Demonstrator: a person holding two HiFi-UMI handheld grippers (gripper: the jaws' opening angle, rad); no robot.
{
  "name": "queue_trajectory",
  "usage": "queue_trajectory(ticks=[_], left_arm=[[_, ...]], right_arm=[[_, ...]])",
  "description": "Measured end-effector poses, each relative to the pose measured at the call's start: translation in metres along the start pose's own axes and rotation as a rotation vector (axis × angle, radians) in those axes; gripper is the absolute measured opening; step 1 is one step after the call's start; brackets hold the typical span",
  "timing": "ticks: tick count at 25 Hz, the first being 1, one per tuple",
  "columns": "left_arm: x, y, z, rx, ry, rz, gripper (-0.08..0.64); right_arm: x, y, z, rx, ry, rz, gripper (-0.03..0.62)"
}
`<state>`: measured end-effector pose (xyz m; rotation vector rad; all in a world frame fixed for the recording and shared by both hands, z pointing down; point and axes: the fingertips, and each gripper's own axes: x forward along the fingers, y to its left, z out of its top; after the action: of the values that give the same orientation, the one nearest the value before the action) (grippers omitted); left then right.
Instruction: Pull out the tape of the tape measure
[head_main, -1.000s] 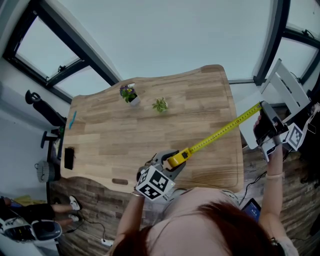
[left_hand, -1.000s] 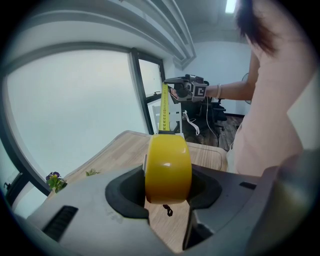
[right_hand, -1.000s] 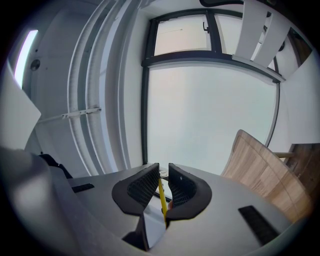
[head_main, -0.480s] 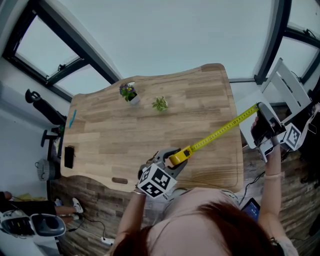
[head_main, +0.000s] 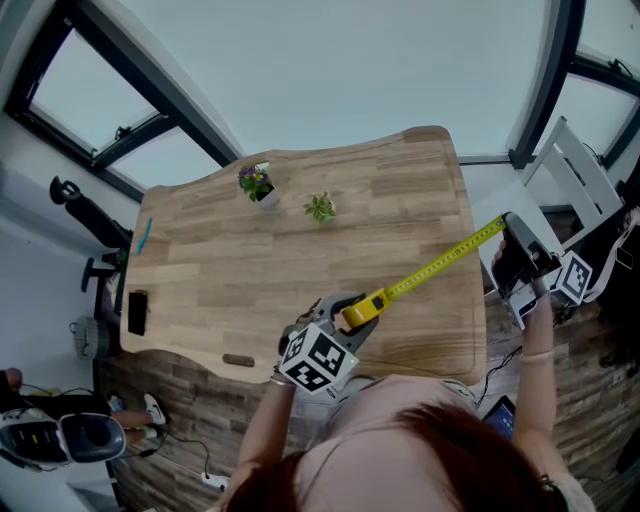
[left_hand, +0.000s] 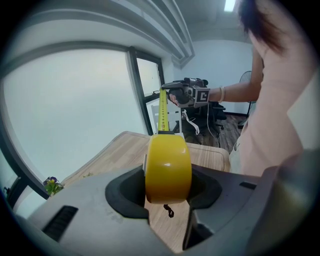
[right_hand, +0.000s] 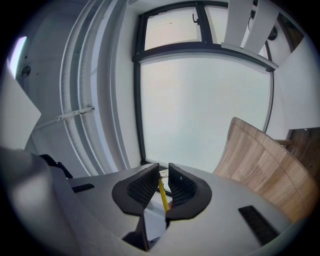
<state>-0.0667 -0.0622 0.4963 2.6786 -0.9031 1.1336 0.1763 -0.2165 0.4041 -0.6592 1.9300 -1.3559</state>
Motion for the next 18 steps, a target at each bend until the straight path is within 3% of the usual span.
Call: queue_trajectory(ticks=[18], left_arm=[[0.003,-0.003,0.001,0.004,-0.001,-0.012,0.167]], right_arm=[[0.002,-0.016,-0.047,0.054,0.055,-0.009,0.049]])
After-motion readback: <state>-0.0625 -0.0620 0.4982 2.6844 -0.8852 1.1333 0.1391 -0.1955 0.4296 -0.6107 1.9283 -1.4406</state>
